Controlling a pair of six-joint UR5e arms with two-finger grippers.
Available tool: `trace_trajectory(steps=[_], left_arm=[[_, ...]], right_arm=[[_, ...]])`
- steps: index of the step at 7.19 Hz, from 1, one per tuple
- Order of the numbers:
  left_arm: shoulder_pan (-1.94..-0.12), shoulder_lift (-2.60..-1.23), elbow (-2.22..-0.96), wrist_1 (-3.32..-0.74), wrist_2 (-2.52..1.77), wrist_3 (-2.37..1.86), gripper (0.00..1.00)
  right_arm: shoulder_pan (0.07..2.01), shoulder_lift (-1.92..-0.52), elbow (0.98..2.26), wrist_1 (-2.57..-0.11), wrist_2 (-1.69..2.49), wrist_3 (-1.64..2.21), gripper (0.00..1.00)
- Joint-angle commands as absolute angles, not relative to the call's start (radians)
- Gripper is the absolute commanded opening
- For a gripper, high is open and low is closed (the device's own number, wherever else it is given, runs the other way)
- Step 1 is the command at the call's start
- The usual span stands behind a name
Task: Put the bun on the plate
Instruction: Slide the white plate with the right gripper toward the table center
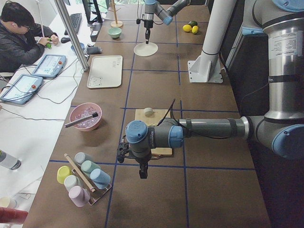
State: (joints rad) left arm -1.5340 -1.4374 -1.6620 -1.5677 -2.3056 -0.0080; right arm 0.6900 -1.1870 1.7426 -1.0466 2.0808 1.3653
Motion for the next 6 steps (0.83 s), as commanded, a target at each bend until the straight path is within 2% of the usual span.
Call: trace_trajectory(steps=[1, 3, 4, 5, 6], left_arm=[[-1.534, -1.437, -1.661, -1.568, -2.306, -0.008, 1.0], [-1.534, -1.437, -1.661, -1.568, -2.307, -0.008, 1.0], [-1.534, -1.437, -1.661, -1.568, -2.306, -0.008, 1.0], [-1.534, -1.437, -1.661, -1.568, -2.307, -0.008, 1.0], [-1.534, -1.437, -1.661, -1.569, -2.307, -0.009, 1.0]], right_arm=[[0.53, -1.086, 1.701, -1.135, 1.877, 1.425, 0.0], [0.486, -1.046, 1.645, -1.134, 1.821, 1.459, 0.01], [0.473, -1.048, 1.64, -1.135, 1.812, 1.459, 0.06], [0.469, -1.046, 1.631, -1.135, 1.812, 1.459, 0.61], [0.469, -1.048, 1.635, -1.137, 1.798, 1.457, 1.0]])
